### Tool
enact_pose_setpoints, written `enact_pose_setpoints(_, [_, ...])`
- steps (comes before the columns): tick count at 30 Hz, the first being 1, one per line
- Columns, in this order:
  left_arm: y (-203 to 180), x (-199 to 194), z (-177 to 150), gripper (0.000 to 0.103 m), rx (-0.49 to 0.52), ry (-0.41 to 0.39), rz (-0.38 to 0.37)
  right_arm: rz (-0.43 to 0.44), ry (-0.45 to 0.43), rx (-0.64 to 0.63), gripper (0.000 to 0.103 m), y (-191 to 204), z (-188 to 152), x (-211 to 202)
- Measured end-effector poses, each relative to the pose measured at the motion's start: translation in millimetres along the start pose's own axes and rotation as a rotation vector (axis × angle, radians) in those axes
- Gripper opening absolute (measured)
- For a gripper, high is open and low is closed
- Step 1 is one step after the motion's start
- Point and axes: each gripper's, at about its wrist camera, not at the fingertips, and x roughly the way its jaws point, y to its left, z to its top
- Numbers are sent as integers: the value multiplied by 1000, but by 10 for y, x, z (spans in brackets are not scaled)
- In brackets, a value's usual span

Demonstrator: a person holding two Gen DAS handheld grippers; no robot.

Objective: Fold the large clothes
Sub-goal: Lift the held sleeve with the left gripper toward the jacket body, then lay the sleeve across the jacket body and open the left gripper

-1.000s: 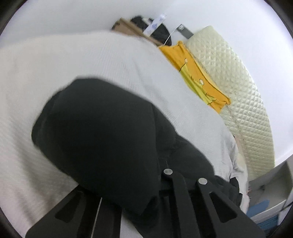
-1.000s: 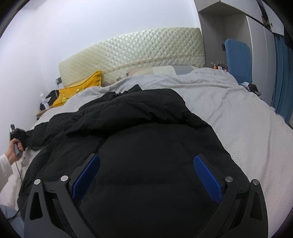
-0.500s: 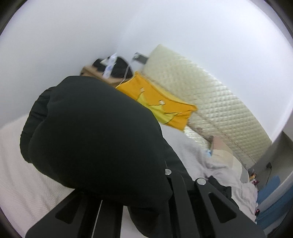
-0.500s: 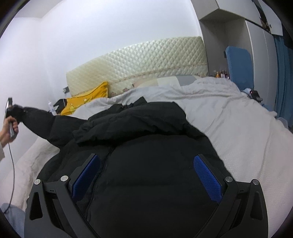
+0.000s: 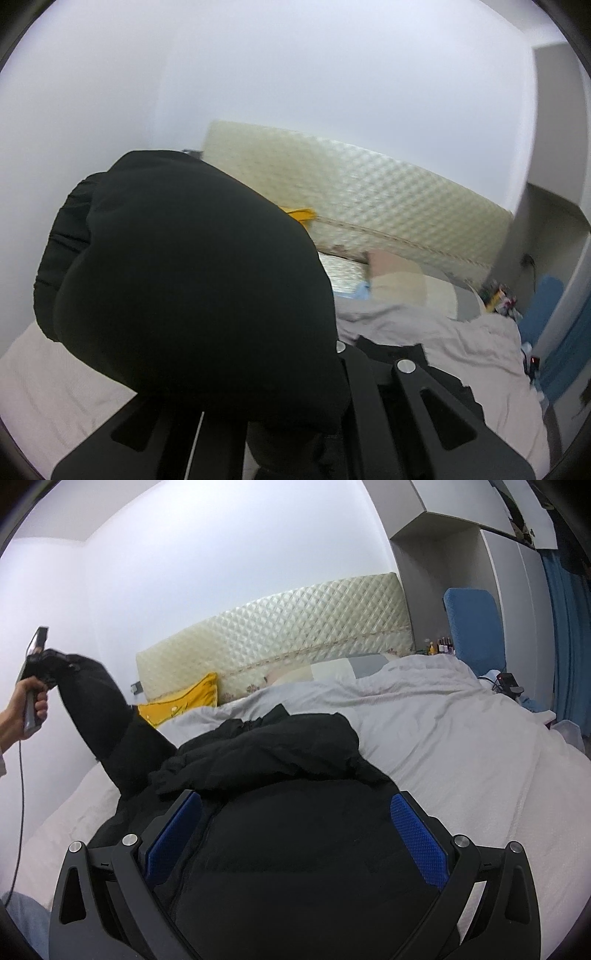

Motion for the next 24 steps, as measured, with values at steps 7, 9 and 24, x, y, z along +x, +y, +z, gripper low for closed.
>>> enact_pose_setpoints(7, [-975, 96, -228, 6, 129, 16, -93, 23, -42, 37, 103, -168, 45, -136])
enact_pose_setpoints(9, [-1236, 142, -342, 6, 155, 36, -110, 20, -51, 45, 103, -208, 55, -162])
enact_pose_setpoints(24, [-2824, 650, -1586, 14, 337, 153, -337, -14, -132, 118, 103, -555, 125, -231])
